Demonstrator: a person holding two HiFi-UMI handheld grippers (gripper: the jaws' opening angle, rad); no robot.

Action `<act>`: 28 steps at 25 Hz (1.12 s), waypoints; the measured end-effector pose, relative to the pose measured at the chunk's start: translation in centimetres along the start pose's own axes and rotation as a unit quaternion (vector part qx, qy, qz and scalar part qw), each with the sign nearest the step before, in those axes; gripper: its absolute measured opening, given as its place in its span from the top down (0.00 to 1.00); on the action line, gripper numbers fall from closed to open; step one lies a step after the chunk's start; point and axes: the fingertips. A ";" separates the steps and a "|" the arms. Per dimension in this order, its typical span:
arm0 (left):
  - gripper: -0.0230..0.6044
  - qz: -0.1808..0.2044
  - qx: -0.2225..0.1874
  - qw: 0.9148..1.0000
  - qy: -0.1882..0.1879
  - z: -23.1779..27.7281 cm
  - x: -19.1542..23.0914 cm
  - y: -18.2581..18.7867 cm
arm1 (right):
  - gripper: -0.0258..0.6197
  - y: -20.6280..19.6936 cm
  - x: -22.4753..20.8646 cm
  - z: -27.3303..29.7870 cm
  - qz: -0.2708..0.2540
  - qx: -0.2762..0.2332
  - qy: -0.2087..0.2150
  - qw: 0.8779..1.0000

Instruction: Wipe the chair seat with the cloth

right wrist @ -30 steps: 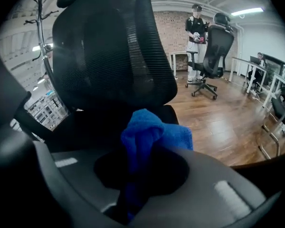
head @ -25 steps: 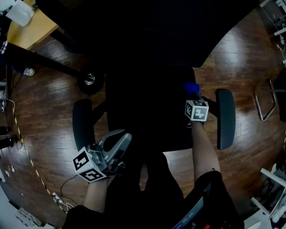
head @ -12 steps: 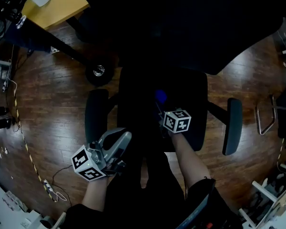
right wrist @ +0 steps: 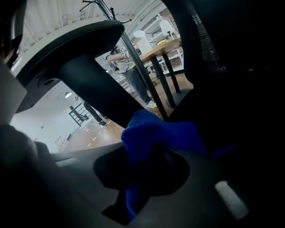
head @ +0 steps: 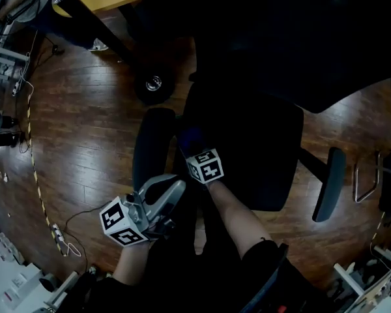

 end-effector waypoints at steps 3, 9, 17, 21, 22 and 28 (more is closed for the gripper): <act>0.96 -0.003 0.000 1.000 0.006 -0.3 0.3 -0.1 | 0.87 -0.6 -1.0 -0.4 0.009 -0.001 -0.003 1.000; 0.96 -0.004 0.024 1.000 -0.014 1.2 -0.6 -0.5 | 0.87 -4.2 -9.1 -4.2 0.034 0.004 -0.090 0.995; 0.96 -0.026 0.063 0.996 -0.063 6.1 -2.0 -2.9 | 0.87 -8.0 -23.9 -16.1 0.082 0.008 -0.224 0.971; 0.96 -0.036 0.088 0.992 -0.088 8.1 -2.2 -4.4 | 0.87 -10.4 -29.3 -21.9 0.120 -0.002 -0.283 0.952; 0.96 -0.037 0.091 0.991 -0.092 8.5 -2.3 -4.7 | 0.87 -10.7 -30.0 -22.6 0.129 -0.006 -0.289 0.948; 0.96 -0.038 0.100 0.989 -0.101 9.9 -2.7 -6.0 | 0.87 -10.9 -31.1 -23.6 0.125 -0.018 -0.304 0.944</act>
Point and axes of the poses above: the fingertips, and each gripper's own axes: z forward along the fingers, x to its left, y out of its top, and after that the axes turned 12 degrees about -y, right-handed
